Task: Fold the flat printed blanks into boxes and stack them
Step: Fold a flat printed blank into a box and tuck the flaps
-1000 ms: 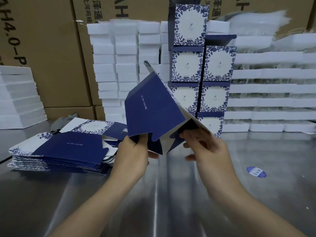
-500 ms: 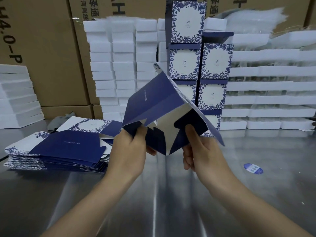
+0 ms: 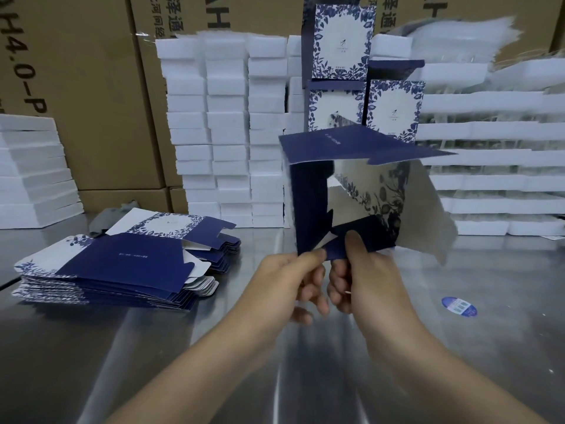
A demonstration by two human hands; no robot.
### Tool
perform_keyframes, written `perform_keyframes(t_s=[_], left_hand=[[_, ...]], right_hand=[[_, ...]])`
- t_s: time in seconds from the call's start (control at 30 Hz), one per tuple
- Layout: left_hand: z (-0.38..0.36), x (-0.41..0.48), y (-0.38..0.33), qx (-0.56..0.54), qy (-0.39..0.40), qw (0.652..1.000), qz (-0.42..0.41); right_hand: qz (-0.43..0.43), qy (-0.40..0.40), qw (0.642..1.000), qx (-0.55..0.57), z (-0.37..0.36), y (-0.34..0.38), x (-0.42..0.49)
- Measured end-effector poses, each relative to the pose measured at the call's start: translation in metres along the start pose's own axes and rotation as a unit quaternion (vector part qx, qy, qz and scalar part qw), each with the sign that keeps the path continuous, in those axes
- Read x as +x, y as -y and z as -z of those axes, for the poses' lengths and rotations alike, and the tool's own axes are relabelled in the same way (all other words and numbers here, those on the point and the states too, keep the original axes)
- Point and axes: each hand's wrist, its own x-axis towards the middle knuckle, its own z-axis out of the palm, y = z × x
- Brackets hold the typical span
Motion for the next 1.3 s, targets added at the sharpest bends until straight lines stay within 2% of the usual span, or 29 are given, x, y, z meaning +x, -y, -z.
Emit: perform_keyframes(t_s=[0.13, 0.23, 0.37, 0.47, 0.63, 0.73, 0.87, 1.17, 1.3], left_hand=[[-0.004, 0.0, 0.002, -0.04, -0.036, 0.998, -0.022], [-0.001, 0.002, -0.001, -0.066, -0.059, 0.996, -0.032], [0.0, 0.002, -0.003, -0.08, -0.051, 0.995, -0.042], [-0.002, 0.001, -0.001, -0.117, -0.053, 0.991, -0.023], [-0.001, 0.005, 0.001, -0.245, -0.047, 0.968, 0.037], [0.0, 0.005, 0.0, -0.273, -0.044, 0.96, 0.055], [0.001, 0.006, 0.0, -0.323, -0.054, 0.942, 0.068], [0.0, 0.007, 0.003, -0.281, -0.058, 0.957, 0.042], [0.002, 0.008, 0.002, -0.265, -0.065, 0.961, 0.032]], right_hand=[[-0.031, 0.016, 0.999, 0.029, -0.002, 0.005, -0.003], [-0.037, -0.009, 0.996, 0.078, -0.002, 0.009, -0.004], [-0.046, -0.033, 0.991, 0.12, 0.001, 0.011, -0.006], [-0.045, -0.035, 0.99, 0.129, 0.001, 0.012, -0.007], [-0.053, -0.035, 0.987, 0.146, 0.004, 0.015, -0.003], [-0.054, -0.049, 0.982, 0.174, 0.006, 0.016, -0.002], [-0.013, -0.037, 0.987, 0.159, 0.002, 0.011, -0.005], [0.0, -0.002, 0.988, 0.153, -0.005, 0.007, -0.012], [-0.005, 0.03, 0.993, 0.117, -0.005, 0.011, -0.012]])
